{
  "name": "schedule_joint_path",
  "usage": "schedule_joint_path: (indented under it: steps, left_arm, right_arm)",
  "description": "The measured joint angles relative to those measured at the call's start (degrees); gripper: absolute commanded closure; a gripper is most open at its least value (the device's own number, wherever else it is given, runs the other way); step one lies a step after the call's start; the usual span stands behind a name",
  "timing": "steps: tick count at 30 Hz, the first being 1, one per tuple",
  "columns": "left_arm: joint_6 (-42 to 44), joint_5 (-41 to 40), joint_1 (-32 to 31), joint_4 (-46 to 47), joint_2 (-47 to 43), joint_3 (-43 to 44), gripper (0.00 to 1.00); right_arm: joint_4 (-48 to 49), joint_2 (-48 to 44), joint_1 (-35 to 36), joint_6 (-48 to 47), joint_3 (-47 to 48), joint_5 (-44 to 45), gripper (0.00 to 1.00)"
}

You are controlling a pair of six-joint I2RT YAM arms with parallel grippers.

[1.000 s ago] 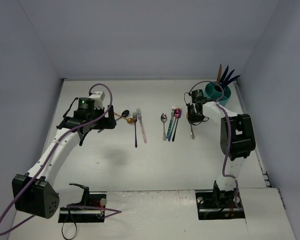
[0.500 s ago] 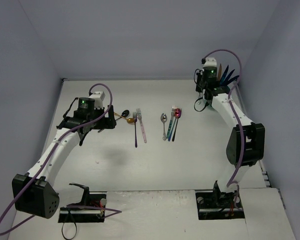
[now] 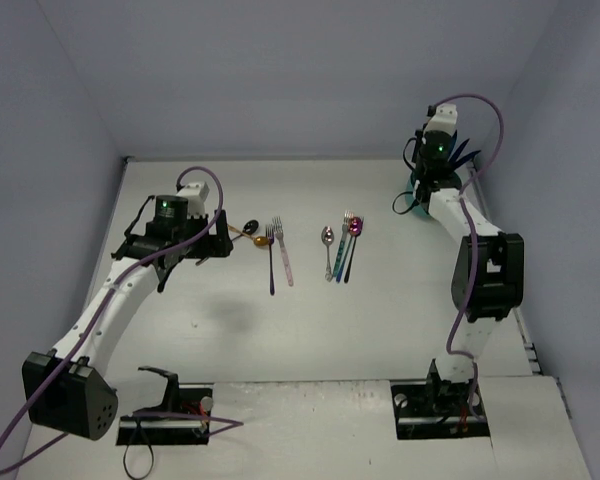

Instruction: Sort the eating utensils into containers

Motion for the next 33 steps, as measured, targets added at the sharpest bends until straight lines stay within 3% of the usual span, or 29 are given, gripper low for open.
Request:
schedule_joint_path:
  steps: [14, 18, 24, 33]
  left_arm:
    - [0.0, 0.0, 0.0, 0.0, 0.0, 0.0, 0.18]
    - [0.0, 0.0, 0.0, 0.0, 0.0, 0.0, 0.18]
    - [0.0, 0.0, 0.0, 0.0, 0.0, 0.0, 0.18]
    - [0.0, 0.0, 0.0, 0.0, -0.4, 0.0, 0.18]
  right_arm:
    - [7.0, 9.9, -0.8, -0.2, -0.4, 1.4, 0.99]
    - [8.1, 10.0, -0.8, 0.0, -2.1, 1.3, 0.83]
    - [8.4, 9.7, -0.8, 0.3, -4.7, 0.9, 0.67]
    - [1.1, 1.2, 1.6, 0.3, -7.0, 0.8, 0.58]
